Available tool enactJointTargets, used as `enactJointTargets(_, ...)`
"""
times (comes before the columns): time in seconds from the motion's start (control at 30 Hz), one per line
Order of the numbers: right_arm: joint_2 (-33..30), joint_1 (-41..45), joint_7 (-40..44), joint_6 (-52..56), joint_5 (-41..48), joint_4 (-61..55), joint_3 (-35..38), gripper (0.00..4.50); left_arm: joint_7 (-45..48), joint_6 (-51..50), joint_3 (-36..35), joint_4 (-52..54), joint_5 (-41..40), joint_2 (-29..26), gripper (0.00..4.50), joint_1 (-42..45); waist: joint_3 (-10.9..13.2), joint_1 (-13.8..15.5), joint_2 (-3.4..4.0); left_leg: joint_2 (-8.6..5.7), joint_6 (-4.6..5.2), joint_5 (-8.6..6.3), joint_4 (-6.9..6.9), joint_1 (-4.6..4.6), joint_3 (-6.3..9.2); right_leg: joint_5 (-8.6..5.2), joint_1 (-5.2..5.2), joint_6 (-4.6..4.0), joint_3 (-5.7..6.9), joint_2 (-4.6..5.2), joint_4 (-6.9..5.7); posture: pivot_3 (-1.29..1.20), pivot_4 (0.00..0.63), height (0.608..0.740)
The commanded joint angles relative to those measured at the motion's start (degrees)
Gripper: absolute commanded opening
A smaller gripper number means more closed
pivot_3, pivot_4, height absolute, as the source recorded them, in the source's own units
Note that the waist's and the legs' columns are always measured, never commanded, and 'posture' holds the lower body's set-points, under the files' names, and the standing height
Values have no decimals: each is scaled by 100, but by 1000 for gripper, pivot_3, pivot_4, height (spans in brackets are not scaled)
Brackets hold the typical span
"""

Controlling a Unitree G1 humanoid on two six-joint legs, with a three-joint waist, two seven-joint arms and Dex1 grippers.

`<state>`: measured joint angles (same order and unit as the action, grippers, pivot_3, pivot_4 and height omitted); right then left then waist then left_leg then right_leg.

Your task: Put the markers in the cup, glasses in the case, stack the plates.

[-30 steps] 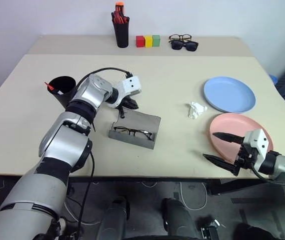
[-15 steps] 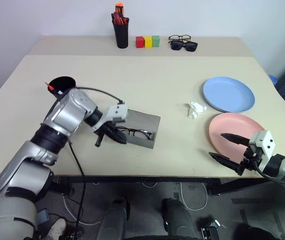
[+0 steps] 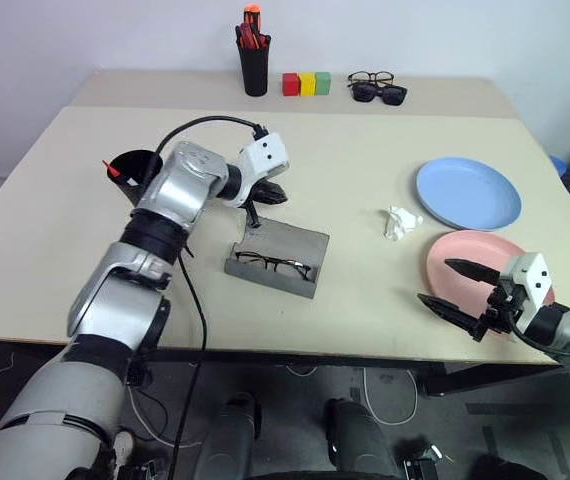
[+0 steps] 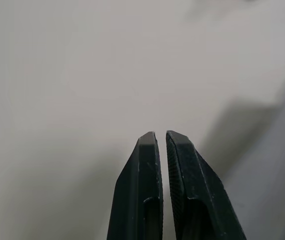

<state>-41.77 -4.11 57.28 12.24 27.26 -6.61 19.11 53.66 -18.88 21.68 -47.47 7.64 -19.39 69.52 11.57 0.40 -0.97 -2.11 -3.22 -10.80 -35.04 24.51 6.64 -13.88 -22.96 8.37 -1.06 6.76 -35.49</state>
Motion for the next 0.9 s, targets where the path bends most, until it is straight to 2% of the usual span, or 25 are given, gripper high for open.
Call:
enactJointTargets(0.03, 19, 8, -123, 63, 101, -317, 57, 4500, -380, 666, 72, -767, 336, 264, 261, 414, 0, 7, 0, -1, 0, -1, 1, 1, 0, -1, 0, 2, 0, 0, 2, 0, 150, 740)
enactJointTargets(0.17, 35, -49, -231, 161, 134, -478, 76, 4500, 78, 1009, 36, -1367, 366, 529, 261, 576, 0, 15, -1, -4, 0, -2, -4, 2, -2, -15, 5, 24, -1, 3, 6, 0, 150, 740)
enactJointTargets(0.33, -23, -262, -239, 242, 194, -506, 215, 4500, 1901, 561, -45, -1146, 91, 326, 261, 583, 1, -24, -2, -3, -1, -2, -8, 0, -2, -13, 7, 19, 0, 3, 4, 0, 150, 740)
enactJointTargets(0.43, -11, -371, -317, 279, 195, -408, 278, 4500, 2854, 178, 90, -470, 45, -6, 261, 301, 1, -91, -2, -3, -1, -2, -9, 1, -3, -11, 7, 15, -1, 3, 4, 0, 150, 740)
enactJointTargets(0.63, 174, -446, -637, 271, 220, -405, 431, 4500, 3633, -830, 249, 1685, -87, -613, 261, -715, -2, -135, 4, 0, -1, -2, -4, -5, -1, 2, 10, -6, -3, 3, -2, 0, 150, 740)
enactJointTargets(0.77, 244, -421, -1054, 394, 106, -442, 497, 4500, 3684, -1348, 400, 3011, -149, -1006, 261, -1470, -9, -131, 16, 2, -1, -2, -6, -9, -1, 2, 10, -9, -4, 2, -8, 0, 150, 740)
enactJointTargets(0.9, 290, -314, -1492, 530, 49, -615, 530, 4500, 3322, -1605, 122, 3589, -393, -980, 261, -1667, -12, -110, 20, 3, -1, -1, -14, -19, -1, -6, 22, -40, -4, 2, -8, 0, 150, 740)
